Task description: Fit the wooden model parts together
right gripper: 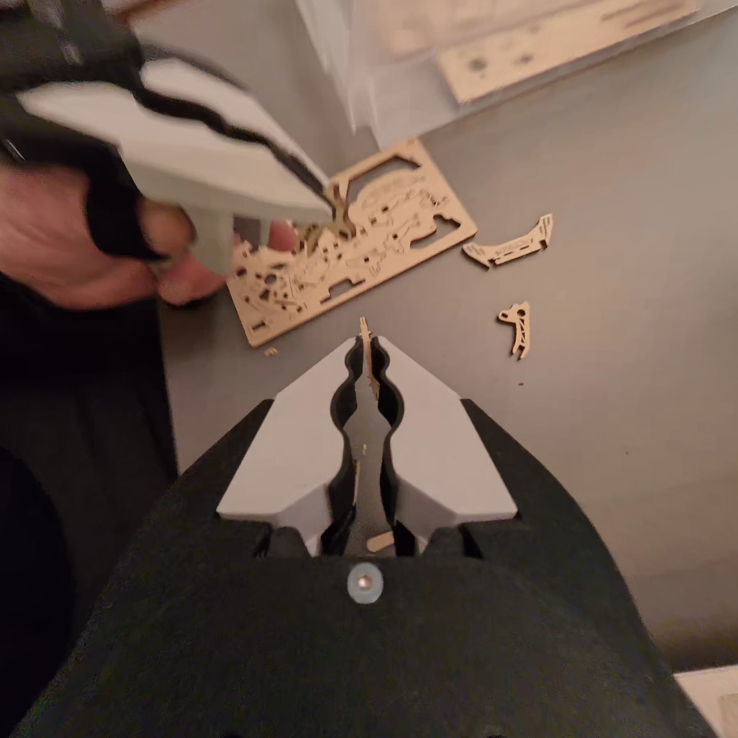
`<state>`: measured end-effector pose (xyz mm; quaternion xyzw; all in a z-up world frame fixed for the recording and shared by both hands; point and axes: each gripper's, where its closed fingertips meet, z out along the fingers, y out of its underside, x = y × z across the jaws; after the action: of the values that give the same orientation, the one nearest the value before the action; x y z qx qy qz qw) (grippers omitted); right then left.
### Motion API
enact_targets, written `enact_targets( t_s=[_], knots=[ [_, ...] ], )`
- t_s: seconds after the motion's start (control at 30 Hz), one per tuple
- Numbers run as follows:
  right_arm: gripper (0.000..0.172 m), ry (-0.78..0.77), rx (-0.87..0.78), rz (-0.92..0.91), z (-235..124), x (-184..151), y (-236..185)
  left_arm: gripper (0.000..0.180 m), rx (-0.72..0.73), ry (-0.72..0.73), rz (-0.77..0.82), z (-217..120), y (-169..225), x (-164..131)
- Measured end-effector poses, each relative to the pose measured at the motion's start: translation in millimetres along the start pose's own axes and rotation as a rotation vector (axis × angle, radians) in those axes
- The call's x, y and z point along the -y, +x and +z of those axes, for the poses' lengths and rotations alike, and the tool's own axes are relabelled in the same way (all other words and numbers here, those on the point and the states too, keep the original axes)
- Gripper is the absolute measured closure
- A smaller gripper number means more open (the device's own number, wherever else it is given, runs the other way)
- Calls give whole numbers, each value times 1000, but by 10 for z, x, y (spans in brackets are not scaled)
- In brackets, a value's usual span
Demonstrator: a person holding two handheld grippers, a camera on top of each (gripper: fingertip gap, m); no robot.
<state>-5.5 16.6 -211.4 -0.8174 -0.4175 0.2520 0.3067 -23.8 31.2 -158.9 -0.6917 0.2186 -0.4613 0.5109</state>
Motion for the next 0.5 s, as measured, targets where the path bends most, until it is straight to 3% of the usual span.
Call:
enact_targets(
  t_s=[0.17, 0.5],
  knots=[
    [171, 152, 30, 147, -245, 318, -46, 179, 48, 52, 99, 32, 24, 96],
    [172, 343, 91, 334, -430, 479, -21, 179, 91, 97, 253, 147, 136, 189]
  ],
)
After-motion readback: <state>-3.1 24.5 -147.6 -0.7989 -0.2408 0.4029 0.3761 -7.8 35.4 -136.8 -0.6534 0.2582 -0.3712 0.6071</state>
